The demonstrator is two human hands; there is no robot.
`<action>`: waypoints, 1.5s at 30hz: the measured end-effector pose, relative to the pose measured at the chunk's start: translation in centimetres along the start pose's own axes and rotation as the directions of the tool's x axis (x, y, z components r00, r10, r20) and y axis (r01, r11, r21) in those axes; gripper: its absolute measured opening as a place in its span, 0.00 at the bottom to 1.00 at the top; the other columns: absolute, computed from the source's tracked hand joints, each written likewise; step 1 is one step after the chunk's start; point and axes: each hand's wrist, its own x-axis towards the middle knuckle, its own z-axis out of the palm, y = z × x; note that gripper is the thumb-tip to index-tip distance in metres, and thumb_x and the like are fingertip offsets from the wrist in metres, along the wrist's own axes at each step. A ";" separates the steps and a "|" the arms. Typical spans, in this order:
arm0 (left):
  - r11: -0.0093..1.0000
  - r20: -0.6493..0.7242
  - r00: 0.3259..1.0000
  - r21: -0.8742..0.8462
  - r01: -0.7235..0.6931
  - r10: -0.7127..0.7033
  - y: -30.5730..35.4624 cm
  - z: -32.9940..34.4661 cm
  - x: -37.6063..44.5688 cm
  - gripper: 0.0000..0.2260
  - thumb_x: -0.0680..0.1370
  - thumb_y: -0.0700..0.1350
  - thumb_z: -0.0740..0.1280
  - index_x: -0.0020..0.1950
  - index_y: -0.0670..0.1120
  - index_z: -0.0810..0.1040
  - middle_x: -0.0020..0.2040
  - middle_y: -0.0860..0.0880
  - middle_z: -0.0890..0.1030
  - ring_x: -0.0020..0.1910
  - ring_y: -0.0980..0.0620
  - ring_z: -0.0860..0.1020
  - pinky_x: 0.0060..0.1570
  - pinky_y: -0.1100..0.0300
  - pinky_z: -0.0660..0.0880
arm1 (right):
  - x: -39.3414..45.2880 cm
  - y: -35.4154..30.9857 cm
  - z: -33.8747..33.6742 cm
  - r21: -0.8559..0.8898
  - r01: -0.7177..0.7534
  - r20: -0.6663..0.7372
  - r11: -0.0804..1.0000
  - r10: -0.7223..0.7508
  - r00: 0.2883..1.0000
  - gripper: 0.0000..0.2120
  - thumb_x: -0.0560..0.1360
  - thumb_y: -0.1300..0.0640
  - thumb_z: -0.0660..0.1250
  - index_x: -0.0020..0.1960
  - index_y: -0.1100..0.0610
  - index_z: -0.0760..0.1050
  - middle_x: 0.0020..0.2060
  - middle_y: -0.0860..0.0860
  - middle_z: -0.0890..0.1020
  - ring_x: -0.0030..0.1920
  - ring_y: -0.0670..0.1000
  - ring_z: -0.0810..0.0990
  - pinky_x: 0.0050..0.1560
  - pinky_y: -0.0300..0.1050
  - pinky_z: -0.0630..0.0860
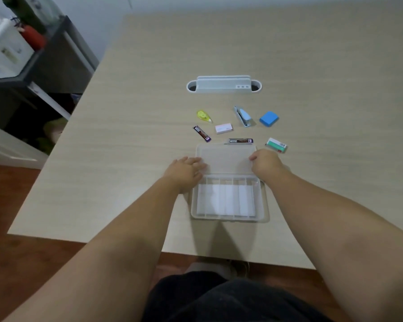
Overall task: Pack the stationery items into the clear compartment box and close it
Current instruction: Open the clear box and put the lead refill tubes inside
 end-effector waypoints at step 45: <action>0.740 -0.193 0.904 -0.650 0.175 -0.383 -2.6 -5.5 10.7 0.09 0.70 0.43 0.71 0.50 0.49 0.78 0.42 0.51 0.82 0.40 0.51 0.77 0.35 0.61 0.70 | 10.4 -1.8 -3.6 0.003 0.187 0.066 0.982 -0.187 0.980 0.14 0.71 0.65 0.67 0.54 0.56 0.83 0.48 0.59 0.84 0.50 0.58 0.81 0.51 0.46 0.76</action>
